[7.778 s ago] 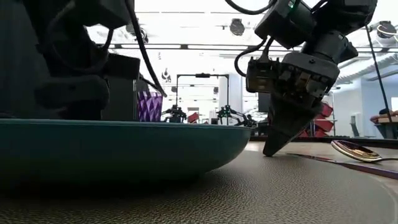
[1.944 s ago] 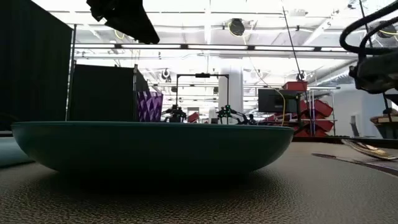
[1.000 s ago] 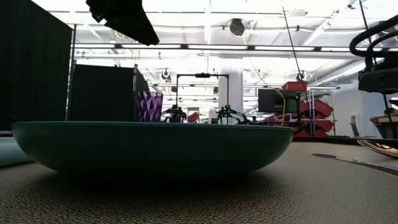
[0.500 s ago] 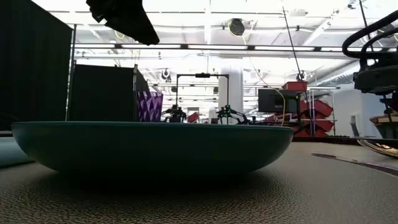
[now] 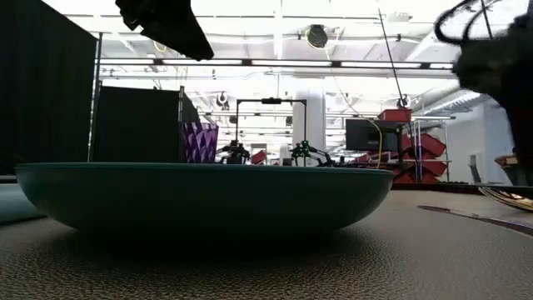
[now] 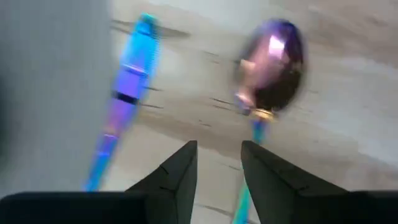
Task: Set table place
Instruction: Adjust the blue table knife
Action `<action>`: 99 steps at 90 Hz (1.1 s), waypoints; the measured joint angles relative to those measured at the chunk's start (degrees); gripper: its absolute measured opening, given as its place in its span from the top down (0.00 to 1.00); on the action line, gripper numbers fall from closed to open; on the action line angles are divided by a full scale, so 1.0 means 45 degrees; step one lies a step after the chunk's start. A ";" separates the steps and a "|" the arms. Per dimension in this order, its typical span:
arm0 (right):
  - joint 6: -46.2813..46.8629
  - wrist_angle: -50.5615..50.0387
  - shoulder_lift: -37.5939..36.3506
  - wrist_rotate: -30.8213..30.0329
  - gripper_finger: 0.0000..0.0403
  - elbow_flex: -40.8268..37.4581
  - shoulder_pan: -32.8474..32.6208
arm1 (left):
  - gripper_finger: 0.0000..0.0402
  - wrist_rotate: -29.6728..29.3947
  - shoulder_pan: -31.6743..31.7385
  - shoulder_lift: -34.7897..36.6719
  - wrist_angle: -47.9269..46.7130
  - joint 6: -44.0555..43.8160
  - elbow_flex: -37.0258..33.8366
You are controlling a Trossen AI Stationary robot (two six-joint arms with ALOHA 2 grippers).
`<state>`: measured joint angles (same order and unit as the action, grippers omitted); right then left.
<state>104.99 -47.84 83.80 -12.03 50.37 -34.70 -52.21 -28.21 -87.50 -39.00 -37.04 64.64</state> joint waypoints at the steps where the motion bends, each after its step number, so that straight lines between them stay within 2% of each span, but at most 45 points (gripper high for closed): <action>1: -0.0066 0.0161 0.0020 -0.0064 0.71 0.0012 0.0004 | 0.60 -0.0003 0.0000 0.0000 0.0000 0.0000 0.0000; 22: -0.0916 0.2725 0.1110 -0.0457 0.72 0.0015 0.0075 | 0.60 0.0003 0.0000 0.0000 0.0013 0.0000 0.0000; 49: -0.1806 0.5396 0.2124 -0.0360 0.82 0.0015 0.0092 | 0.60 0.0000 0.0000 0.0000 0.0130 0.0034 0.0000; 68: -0.1870 0.6079 0.2506 -0.0322 0.86 0.0015 0.0024 | 0.60 0.0042 0.0000 0.0000 0.0125 0.0071 0.0000; 99: -0.1088 0.6081 0.2543 -0.0276 0.87 0.0020 -0.0507 | 0.60 0.0144 0.0000 0.0000 0.0131 0.0071 0.0000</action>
<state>100.09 -20.48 95.24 -13.27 50.46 -36.98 -51.56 -28.21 -87.50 -38.41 -36.72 64.64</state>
